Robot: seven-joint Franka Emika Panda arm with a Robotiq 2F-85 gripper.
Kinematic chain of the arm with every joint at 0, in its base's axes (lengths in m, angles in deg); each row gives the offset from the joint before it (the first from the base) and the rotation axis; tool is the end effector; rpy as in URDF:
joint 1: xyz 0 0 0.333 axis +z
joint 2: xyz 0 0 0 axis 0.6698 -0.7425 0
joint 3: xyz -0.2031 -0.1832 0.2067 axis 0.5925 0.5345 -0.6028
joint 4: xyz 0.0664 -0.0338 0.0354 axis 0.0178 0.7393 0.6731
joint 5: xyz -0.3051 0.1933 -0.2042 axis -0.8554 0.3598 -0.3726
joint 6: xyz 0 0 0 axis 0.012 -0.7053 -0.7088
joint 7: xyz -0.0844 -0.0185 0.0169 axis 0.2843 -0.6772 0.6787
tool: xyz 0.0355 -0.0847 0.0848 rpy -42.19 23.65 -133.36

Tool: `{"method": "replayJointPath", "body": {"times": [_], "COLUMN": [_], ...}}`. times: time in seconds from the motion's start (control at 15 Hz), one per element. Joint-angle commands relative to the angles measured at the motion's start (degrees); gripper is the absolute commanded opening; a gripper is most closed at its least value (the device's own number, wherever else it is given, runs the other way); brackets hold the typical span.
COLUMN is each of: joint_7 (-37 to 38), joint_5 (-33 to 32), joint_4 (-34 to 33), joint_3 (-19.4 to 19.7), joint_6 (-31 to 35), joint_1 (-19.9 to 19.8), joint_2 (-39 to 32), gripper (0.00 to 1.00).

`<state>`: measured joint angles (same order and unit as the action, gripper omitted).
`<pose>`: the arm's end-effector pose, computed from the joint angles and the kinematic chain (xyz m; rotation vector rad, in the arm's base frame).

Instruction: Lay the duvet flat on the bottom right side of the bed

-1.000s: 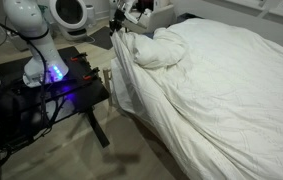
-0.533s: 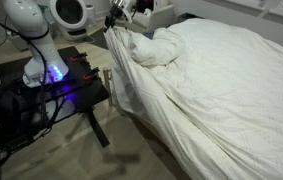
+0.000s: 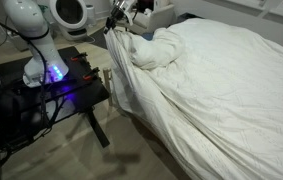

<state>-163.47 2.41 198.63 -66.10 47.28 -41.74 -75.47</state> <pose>0.5119 0.0781 0.2333 -1.1061 -2.1347 0.5747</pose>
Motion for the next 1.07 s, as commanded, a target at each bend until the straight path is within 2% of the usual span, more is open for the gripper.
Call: {"method": "replayJointPath", "body": {"times": [0.0, 0.6, 0.67, 0.8, 1.0], "joint_7": [-0.04, -0.04, -0.04, 0.05, 0.12], "joint_5": [0.07, 0.07, 0.07, -0.18, -0.15], "joint_4": [-0.15, -0.15, -0.15, -0.15, -0.14], "joint_3": [0.23, 0.22, 0.22, 0.50, 0.47], "joint_6": [-0.11, -0.08, -0.08, -0.15, 0.07], "joint_1": [0.34, 0.36, 0.36, 0.25, 0.34], "joint_2": [-0.06, -0.06, -0.06, -0.08, 0.13], "gripper": [0.05, 0.05, 0.30, 0.37, 0.61]}}
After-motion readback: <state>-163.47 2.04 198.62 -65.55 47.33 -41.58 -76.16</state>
